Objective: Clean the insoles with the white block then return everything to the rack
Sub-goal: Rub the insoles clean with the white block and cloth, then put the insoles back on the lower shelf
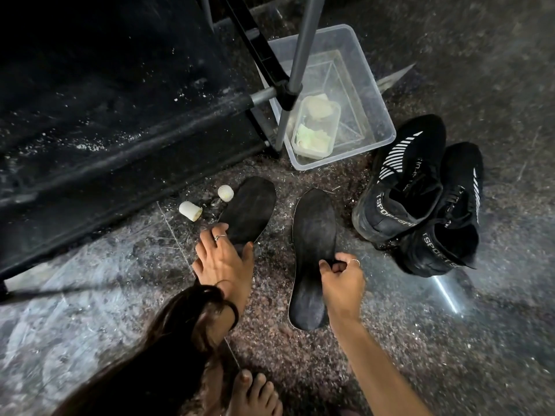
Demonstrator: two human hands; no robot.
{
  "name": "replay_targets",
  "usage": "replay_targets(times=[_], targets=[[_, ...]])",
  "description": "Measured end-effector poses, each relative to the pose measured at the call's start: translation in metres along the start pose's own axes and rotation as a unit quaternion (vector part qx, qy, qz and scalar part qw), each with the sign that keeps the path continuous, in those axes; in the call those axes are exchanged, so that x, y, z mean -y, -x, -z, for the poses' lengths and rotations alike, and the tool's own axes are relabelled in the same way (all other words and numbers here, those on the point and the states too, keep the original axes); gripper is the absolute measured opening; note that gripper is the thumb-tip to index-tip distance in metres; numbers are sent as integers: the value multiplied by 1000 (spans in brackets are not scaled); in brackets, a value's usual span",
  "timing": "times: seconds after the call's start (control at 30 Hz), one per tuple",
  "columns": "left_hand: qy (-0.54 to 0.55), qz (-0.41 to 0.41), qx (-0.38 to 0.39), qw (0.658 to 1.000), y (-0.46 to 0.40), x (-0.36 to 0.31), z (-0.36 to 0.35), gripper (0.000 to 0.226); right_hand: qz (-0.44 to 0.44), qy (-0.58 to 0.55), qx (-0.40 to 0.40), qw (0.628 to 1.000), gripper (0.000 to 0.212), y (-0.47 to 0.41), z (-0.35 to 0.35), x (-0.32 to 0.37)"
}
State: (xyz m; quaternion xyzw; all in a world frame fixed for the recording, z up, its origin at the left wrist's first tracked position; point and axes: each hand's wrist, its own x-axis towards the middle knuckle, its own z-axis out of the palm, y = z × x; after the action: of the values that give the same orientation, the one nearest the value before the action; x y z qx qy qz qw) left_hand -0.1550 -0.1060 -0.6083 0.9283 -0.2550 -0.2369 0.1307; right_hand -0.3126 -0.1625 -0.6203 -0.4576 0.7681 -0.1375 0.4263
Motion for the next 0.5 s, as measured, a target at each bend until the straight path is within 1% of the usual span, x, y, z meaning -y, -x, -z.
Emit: replay_targets(times=[0.1,0.23,0.3,0.5], targets=[[-7,-2,-3,1000,-4,0,0,59,6,-3,0,1000,28,1,1,-1],[-52,38,5,998,-11,4,3,65,13,4,-2,1000,25,1,1,-2],[-53,54,10,997,-14,6,3,69,11,10,-4,1000,23,0,1,-2],[-69,45,31,996,-20,8,3,74,15,48,-25,998,15,0,-2,1]])
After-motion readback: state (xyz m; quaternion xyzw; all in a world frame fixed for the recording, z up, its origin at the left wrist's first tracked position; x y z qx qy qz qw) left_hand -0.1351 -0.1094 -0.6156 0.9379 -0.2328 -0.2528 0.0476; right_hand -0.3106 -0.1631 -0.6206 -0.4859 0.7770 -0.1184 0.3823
